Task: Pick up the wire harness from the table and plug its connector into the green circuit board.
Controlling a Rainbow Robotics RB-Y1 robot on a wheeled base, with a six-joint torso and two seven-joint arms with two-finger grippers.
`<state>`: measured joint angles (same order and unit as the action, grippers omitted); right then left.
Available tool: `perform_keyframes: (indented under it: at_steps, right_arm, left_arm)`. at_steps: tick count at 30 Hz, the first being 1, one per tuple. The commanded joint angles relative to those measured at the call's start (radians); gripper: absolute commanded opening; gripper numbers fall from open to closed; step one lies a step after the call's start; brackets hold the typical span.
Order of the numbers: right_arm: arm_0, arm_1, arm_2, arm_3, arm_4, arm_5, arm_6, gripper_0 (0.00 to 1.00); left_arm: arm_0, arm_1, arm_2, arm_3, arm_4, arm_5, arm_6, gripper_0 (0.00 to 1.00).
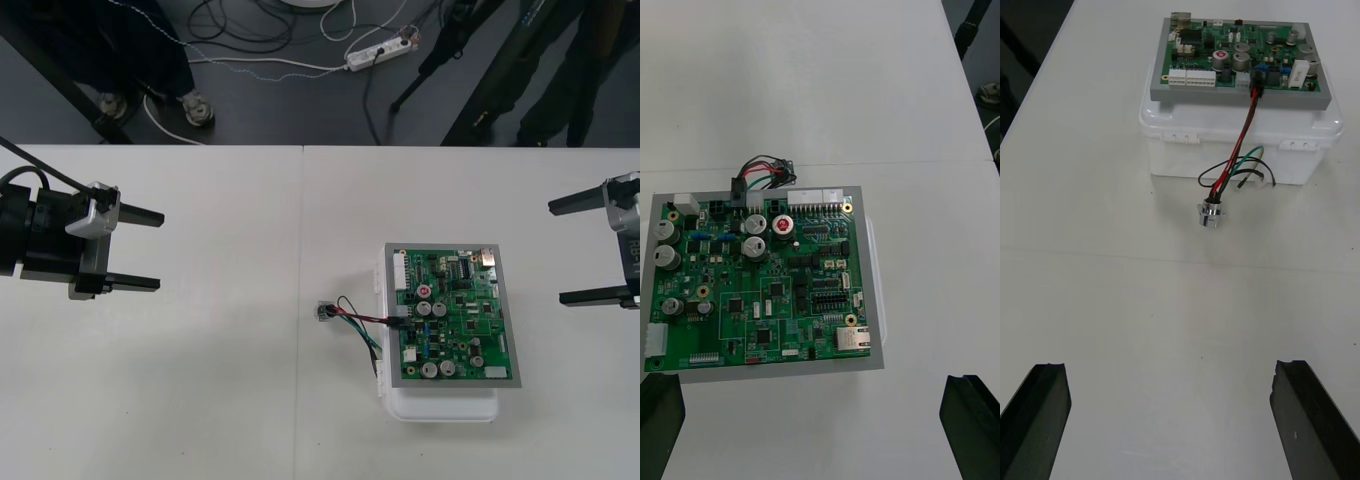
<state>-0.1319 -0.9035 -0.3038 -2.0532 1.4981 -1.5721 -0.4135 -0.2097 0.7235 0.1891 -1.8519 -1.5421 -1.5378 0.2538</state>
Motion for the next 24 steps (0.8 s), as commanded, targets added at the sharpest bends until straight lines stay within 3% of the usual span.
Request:
perform_keyframes:
  at_steps: [1, 24]
  right_arm:
    - [0.0, -0.038, 0.022, -0.001, -0.002, 0.001, 0.056, 1.0]
    - [0.054, 0.201, 0.043, -0.001, 0.195, 0.001, 0.142, 1.0]
  left_arm:
    - [0.019, -0.012, 0.03, -0.029, -0.006, -0.033, -0.053, 0.79]
    - [0.019, -0.012, 0.03, -0.029, -0.006, -0.033, -0.053, 0.79]
